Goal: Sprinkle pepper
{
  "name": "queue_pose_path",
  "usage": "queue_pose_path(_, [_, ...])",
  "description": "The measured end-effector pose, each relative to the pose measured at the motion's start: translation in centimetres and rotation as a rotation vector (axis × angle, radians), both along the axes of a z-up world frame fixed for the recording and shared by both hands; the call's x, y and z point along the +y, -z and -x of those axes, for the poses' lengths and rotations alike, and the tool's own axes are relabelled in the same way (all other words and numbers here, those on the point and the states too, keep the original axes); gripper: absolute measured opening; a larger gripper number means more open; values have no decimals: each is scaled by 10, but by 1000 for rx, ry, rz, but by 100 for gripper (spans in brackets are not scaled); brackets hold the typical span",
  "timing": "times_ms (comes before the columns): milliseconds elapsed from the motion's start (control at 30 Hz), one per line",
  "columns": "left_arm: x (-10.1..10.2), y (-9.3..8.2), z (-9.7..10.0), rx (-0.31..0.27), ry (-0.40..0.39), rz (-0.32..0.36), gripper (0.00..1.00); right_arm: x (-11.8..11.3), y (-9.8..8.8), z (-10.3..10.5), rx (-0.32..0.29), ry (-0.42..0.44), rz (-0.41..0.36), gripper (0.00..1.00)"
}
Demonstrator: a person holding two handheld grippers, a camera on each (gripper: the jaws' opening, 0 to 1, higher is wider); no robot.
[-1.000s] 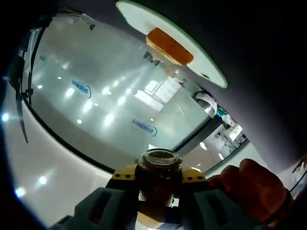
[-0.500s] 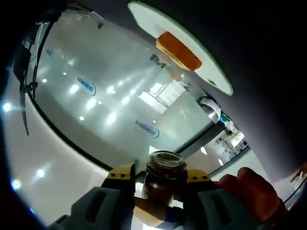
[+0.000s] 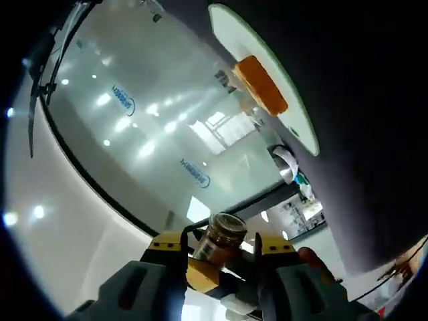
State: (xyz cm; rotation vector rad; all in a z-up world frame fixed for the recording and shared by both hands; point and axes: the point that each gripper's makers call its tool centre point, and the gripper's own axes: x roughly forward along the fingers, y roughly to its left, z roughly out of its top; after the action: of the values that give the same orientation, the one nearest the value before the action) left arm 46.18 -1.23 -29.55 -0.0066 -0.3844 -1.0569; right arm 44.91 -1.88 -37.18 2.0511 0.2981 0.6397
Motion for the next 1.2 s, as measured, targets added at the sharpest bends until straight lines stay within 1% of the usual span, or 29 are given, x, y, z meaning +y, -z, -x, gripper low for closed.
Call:
queue_pose_path(33, [0,3,-1,-3,4,-24,20,-5,3,0,-20,16,45,34])
queue_pose_path(67, [0,6,-3,7,9,-46,20,-7,10,0,-27,13,104,34])
queue_pose_path(100, [-2,10,-2,20,19,-66,20,-11,12,-2,-21,1,103,34])
queue_pose_path(133, [-5,14,1,42,47,-80,20,-18,10,-3,-37,8,98,34])
queue_pose_path(167, [-5,16,1,33,36,-95,20,-22,12,-3,-67,20,156,34])
queue_pose_path(200, [-5,20,1,34,43,-119,20,-27,15,-2,-76,27,211,34])
queue_pose_path(267, [-8,26,3,49,64,-143,20,-36,15,-1,-110,44,266,34])
queue_pose_path(333, [-10,37,6,55,80,-187,20,-48,22,-4,-129,60,338,35])
queue_pose_path(367, [-11,42,6,64,82,-203,20,-59,23,-8,-145,102,367,36])
queue_pose_path(400, [-12,47,6,76,93,-212,20,-68,25,-12,-182,138,444,37])
queue_pose_path(433, [-12,51,6,83,102,-220,20,-75,30,-14,-222,151,563,37])
queue_pose_path(467, [-12,56,6,90,107,-232,20,-79,35,-16,-242,157,647,37])
queue_pose_path(500, [-13,61,7,105,121,-245,20,-83,37,-18,-261,171,708,37])
queue_pose_path(533, [-14,64,6,106,119,-259,20,-87,36,-20,-282,186,750,37])
queue_pose_path(567, [-14,70,6,111,122,-285,20,-88,33,-19,-309,186,768,37])
queue_pose_path(600, [-15,73,7,116,131,-298,20,-87,29,-18,-328,176,762,37])
queue_pose_path(667, [-16,81,6,133,155,-312,20,-85,26,-18,-346,157,782,37])
queue_pose_path(700, [-15,84,7,136,167,-319,20,-84,23,-18,-367,152,794,37])
queue_pose_path(800, [-15,97,4,159,202,-350,20,-84,16,-22,-395,149,809,37])
queue_pose_path(967, [-18,121,1,184,228,-410,20,-79,1,-25,-454,134,816,37])
queue_pose_path(1100, [-27,129,13,209,303,-426,20,-67,-2,-26,-514,69,867,37])
queue_pose_path(1133, [-28,129,14,206,307,-429,20,-65,-3,-26,-525,57,878,37])
queue_pose_path(1167, [-31,130,14,201,308,-437,20,-62,-3,-26,-546,38,901,37])
queue_pose_path(1200, [-33,132,16,198,321,-449,20,-60,-8,-27,-575,36,915,37])
